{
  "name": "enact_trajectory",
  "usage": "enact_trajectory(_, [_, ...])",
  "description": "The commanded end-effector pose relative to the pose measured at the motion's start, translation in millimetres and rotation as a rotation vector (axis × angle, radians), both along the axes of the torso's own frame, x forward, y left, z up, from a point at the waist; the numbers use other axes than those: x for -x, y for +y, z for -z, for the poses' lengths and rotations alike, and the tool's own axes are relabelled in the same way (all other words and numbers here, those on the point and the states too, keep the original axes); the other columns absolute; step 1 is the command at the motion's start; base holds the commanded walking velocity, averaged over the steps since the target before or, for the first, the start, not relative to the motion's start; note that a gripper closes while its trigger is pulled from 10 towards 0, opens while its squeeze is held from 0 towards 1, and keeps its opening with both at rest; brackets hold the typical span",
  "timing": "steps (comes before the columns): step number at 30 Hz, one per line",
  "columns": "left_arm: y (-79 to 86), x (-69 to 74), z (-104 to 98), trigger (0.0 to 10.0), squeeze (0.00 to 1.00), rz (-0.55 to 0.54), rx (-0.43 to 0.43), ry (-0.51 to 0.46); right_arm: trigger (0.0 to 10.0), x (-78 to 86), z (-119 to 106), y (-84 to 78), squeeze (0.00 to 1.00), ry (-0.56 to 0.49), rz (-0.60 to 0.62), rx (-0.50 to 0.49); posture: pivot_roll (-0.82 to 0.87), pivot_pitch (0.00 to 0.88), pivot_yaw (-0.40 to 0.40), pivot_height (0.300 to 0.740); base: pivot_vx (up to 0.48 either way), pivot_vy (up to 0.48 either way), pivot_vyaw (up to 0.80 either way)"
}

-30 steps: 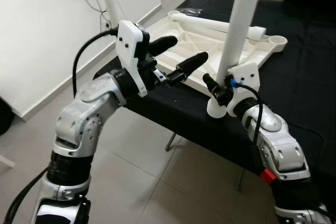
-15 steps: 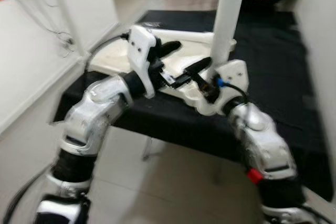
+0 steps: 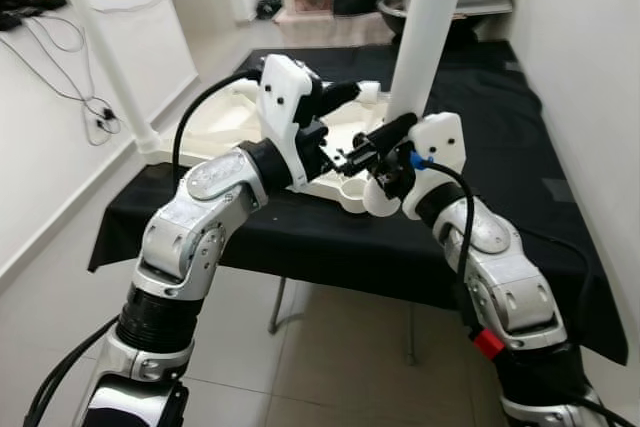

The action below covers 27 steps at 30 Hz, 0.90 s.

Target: Building children table

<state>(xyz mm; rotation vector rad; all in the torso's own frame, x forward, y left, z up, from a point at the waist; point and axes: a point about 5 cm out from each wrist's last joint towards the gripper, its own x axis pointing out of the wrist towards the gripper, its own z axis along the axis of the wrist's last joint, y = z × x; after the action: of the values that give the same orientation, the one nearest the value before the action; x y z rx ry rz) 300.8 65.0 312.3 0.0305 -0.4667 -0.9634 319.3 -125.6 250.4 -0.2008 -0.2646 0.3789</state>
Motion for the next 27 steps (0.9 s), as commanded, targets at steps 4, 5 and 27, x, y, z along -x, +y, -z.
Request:
enact_trajectory(4, [-6.6,1.1,-3.4,10.0,0.00,0.040,-0.060,-0.045,10.0,1.1,-5.1,7.0,0.00,-0.032,-0.019,0.014,-0.04,0.031,0.108,0.740,0.000,0.000,0.00])
enact_trajectory(5, [-9.5,1.3,-5.1,10.0,0.00,0.055,-0.074,-0.057,10.0,1.1,-5.0,7.6,0.00,-0.033,-0.021,0.017,-0.04,0.031,0.108,0.740,0.000,0.000,0.00])
enact_trajectory(27, [-34.2,12.0,-37.4,10.0,0.00,0.151,-0.124,-0.233,10.0,0.6,-0.2,12.7,0.00,-0.023,-0.030,0.040,-0.04,0.033,0.104,0.740,0.000,0.000,0.00])
